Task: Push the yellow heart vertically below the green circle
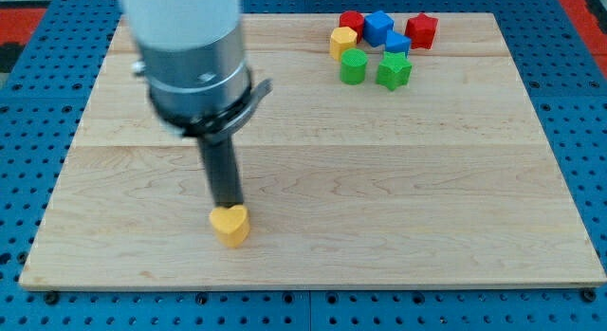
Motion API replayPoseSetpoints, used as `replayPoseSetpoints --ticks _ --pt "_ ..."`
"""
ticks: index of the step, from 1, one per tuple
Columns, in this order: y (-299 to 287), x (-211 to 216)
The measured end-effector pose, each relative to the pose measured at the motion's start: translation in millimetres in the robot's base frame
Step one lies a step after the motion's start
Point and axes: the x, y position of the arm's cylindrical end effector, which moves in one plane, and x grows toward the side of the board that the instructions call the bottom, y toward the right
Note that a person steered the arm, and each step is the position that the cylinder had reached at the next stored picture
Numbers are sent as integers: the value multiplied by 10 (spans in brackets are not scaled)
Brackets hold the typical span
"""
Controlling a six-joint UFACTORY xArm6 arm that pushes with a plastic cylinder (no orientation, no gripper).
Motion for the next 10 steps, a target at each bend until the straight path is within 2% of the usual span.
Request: replayPoseSetpoints --ticks 1,2,3,4,5,6,8,9,10 --pt "-254 -22" --pt "-651 130" --pt "-515 480" --pt "-56 555" --pt "380 185" --pt "1071 -315" --pt "2217 -1585" --pt "2502 -1086" --pt "1922 -740"
